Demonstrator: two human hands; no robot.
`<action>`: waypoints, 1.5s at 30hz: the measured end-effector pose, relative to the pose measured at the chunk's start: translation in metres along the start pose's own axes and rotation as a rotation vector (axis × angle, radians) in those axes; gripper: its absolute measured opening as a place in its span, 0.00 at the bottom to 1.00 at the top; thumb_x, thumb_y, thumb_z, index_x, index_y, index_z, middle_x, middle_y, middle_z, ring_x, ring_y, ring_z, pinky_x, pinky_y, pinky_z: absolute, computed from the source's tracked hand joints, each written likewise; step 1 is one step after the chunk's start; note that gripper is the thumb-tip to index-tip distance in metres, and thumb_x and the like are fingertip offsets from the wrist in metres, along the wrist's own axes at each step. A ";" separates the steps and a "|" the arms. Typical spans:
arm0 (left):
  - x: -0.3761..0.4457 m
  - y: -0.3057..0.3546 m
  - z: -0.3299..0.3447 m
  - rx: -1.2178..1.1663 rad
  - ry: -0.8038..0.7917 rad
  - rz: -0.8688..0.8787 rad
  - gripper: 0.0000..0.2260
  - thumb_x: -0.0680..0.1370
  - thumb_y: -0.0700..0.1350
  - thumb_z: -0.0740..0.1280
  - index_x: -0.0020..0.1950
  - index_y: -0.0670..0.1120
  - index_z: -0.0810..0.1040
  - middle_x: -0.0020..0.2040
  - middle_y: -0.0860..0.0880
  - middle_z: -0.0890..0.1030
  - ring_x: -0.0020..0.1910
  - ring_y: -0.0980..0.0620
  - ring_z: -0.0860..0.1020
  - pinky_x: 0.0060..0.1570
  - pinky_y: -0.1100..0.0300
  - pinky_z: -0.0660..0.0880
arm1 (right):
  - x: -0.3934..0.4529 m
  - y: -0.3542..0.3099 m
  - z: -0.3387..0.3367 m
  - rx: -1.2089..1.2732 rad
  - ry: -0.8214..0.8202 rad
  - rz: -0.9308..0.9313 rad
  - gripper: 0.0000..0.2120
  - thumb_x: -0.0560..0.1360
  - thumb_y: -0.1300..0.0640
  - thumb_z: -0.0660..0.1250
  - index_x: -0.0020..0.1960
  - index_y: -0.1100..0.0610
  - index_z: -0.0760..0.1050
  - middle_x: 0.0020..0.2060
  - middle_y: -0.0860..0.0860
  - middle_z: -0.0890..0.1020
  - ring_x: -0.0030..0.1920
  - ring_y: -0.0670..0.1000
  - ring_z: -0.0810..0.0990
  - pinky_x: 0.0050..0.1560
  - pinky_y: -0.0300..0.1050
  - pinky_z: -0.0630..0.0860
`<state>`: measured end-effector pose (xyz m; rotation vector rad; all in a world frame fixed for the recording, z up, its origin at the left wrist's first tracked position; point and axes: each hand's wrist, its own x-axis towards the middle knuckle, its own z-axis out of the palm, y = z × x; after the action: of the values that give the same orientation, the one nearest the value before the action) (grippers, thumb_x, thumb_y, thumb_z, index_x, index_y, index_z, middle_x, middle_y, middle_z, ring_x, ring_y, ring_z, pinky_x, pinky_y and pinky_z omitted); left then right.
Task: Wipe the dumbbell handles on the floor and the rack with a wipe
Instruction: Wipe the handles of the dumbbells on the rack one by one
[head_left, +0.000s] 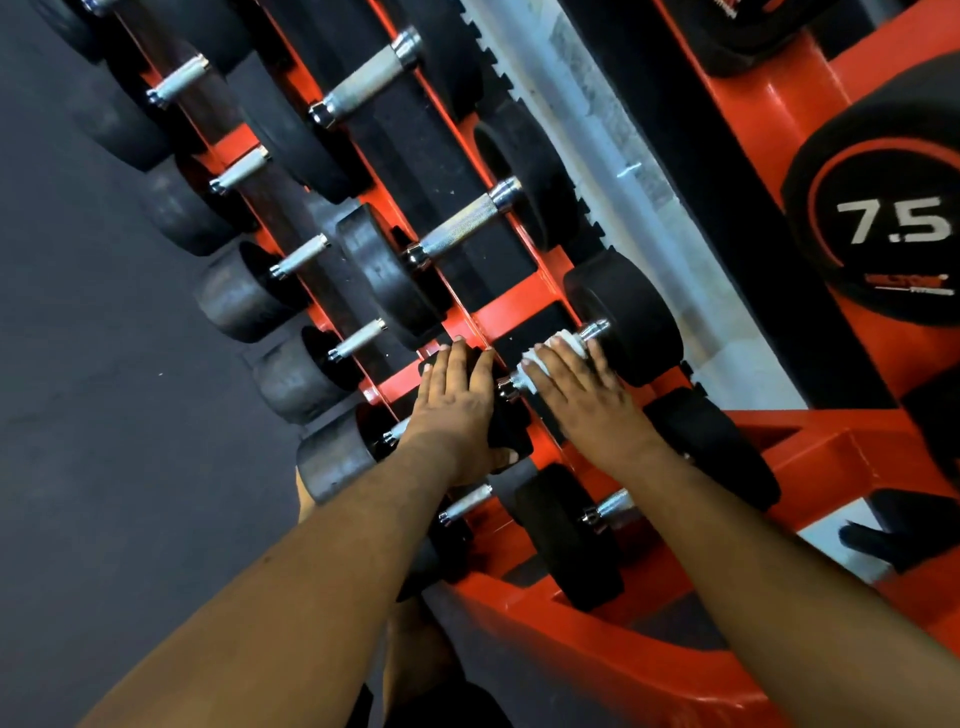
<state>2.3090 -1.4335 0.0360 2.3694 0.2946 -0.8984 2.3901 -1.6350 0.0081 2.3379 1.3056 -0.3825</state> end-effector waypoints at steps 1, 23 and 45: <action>0.001 0.000 0.000 0.000 -0.001 0.001 0.58 0.71 0.60 0.77 0.82 0.48 0.36 0.81 0.41 0.32 0.80 0.42 0.33 0.78 0.47 0.35 | 0.006 -0.001 -0.004 0.008 -0.027 0.003 0.28 0.80 0.60 0.53 0.80 0.59 0.58 0.75 0.58 0.66 0.78 0.60 0.60 0.78 0.64 0.51; 0.003 0.000 0.000 -0.001 0.008 0.010 0.59 0.70 0.61 0.77 0.83 0.49 0.36 0.81 0.41 0.33 0.81 0.42 0.33 0.79 0.47 0.36 | 0.038 -0.022 -0.006 0.288 0.095 -0.110 0.22 0.76 0.60 0.66 0.70 0.56 0.75 0.66 0.52 0.78 0.71 0.55 0.72 0.78 0.53 0.58; 0.004 -0.001 0.003 -0.013 0.022 0.006 0.59 0.69 0.61 0.77 0.83 0.48 0.37 0.81 0.41 0.32 0.81 0.42 0.34 0.78 0.49 0.35 | 0.061 -0.017 -0.046 2.669 0.730 1.629 0.06 0.80 0.63 0.62 0.47 0.60 0.77 0.45 0.55 0.82 0.44 0.49 0.82 0.47 0.41 0.77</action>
<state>2.3099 -1.4345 0.0308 2.3686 0.3004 -0.8657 2.4082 -1.5590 0.0176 -0.9215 1.1154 0.1863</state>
